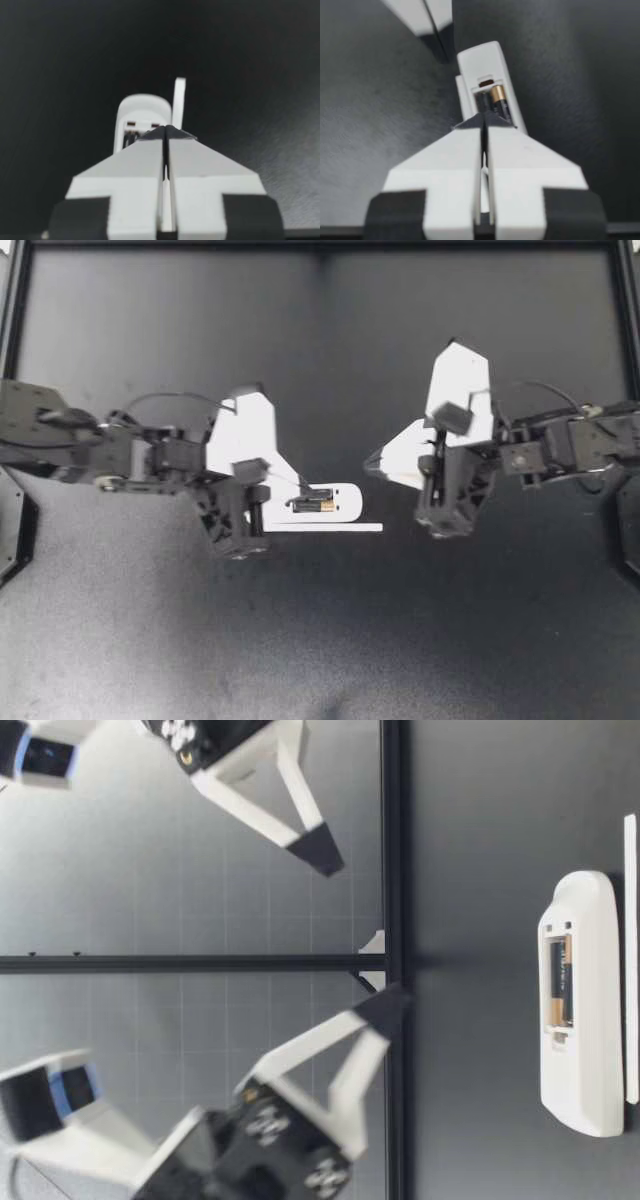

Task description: Place the battery into the slot of the remote controller.

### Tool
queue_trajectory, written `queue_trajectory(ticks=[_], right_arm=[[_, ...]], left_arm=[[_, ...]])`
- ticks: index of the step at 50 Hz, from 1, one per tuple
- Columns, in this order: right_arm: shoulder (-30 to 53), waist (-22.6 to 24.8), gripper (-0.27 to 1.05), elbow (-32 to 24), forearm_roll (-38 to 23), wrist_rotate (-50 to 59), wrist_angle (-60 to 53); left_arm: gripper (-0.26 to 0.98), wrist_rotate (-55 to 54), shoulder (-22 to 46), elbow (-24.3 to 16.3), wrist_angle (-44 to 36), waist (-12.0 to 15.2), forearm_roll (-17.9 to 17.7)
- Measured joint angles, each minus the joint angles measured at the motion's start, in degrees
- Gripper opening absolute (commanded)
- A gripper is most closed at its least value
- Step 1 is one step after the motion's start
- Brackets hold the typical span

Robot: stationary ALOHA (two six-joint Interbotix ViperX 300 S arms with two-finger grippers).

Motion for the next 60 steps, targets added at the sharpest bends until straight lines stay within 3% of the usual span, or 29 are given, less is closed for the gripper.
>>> queue_trajectory(ticks=[14, 60], right_arm=[[-0.5, 0.0, -0.14, 0.3, -1.0, -3.9, 0.1], [0.0, 0.0, -0.14, 0.3, -1.0, -3.9, -0.6]], left_arm=[[-0.18, 0.0, -2.6, 1.9, -1.7, -1.4, -0.2], [-0.17, 0.9, -3.3, 2.3, -1.7, -1.4, -0.2]])
